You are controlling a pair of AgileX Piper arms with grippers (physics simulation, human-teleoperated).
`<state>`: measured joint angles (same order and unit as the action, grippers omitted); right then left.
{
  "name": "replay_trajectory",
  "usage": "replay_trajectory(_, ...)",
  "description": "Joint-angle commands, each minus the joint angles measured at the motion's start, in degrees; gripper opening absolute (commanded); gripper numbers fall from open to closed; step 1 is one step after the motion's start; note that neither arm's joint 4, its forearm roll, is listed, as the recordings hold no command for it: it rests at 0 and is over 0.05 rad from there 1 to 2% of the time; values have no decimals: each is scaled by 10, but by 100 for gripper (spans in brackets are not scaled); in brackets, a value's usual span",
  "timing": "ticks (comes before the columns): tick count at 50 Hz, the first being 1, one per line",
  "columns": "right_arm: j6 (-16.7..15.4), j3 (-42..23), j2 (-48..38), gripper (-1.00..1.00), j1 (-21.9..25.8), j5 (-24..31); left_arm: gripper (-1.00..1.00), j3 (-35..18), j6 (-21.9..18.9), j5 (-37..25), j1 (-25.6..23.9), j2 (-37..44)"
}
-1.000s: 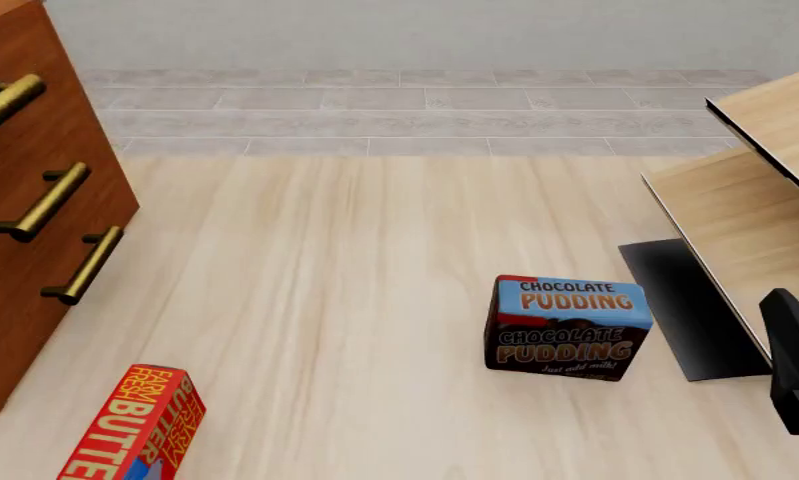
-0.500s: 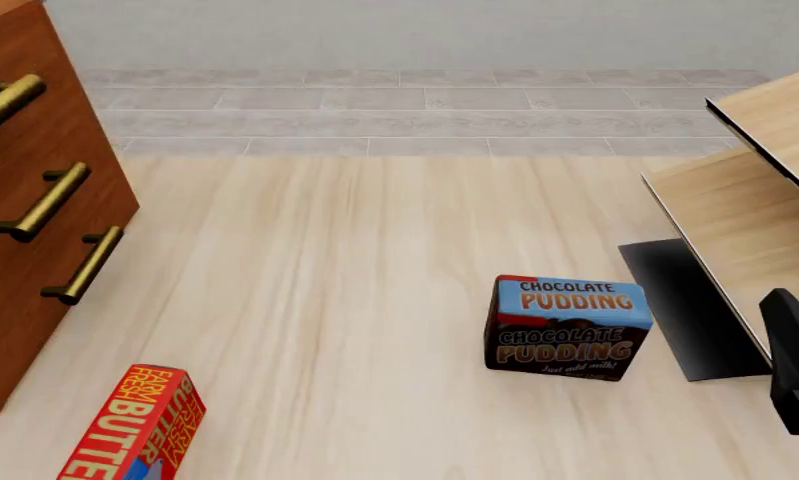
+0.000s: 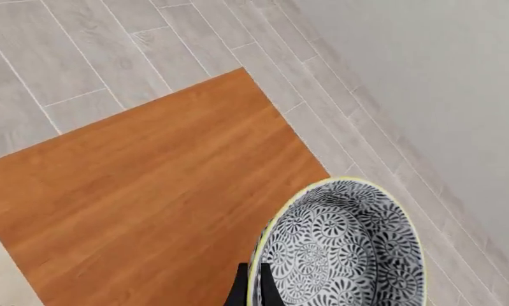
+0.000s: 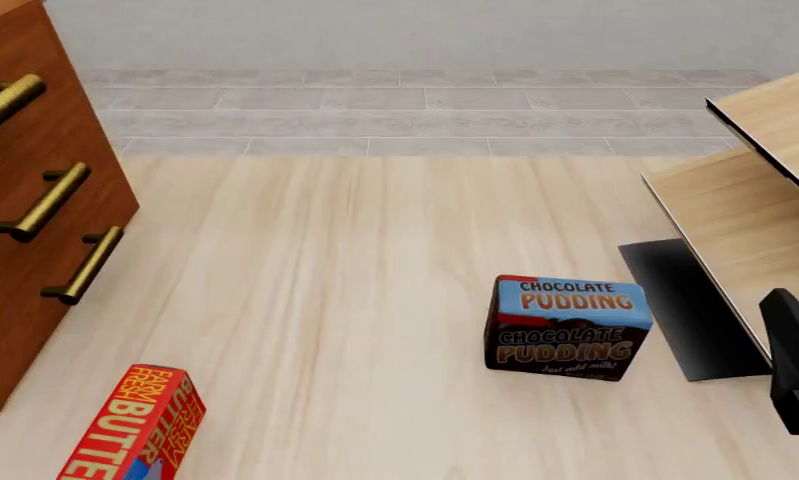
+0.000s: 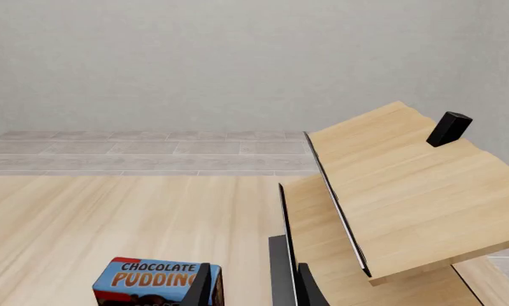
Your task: Close the top drawer of the cabinet and put the bowl on top of it.
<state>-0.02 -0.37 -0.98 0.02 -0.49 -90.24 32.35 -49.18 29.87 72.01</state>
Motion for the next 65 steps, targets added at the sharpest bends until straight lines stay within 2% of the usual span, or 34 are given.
replay_trajectory(1,0,1,3,100,0,2,-100,13,0,23,22,13)
replay_trajectory(5,0,1,3,100,0,2,-100,12,-1,30,29,22)
replay_trajectory(7,0,1,3,100,0,2,-100,61,0,66,31,12)
replay_trajectory(22,0,1,3,100,0,2,-100,66,-7,92,54,40)
replay_trajectory(50,0,1,3,100,0,2,-100,84,-26,105,60,52)
replay_trajectory(51,0,1,3,100,0,2,100,80,-26,102,59,51)
replay_trajectory(64,0,1,3,100,0,2,100,63,-21,83,50,31)
replay_trajectory(65,0,1,3,100,0,1,100,7,-19,39,48,36)
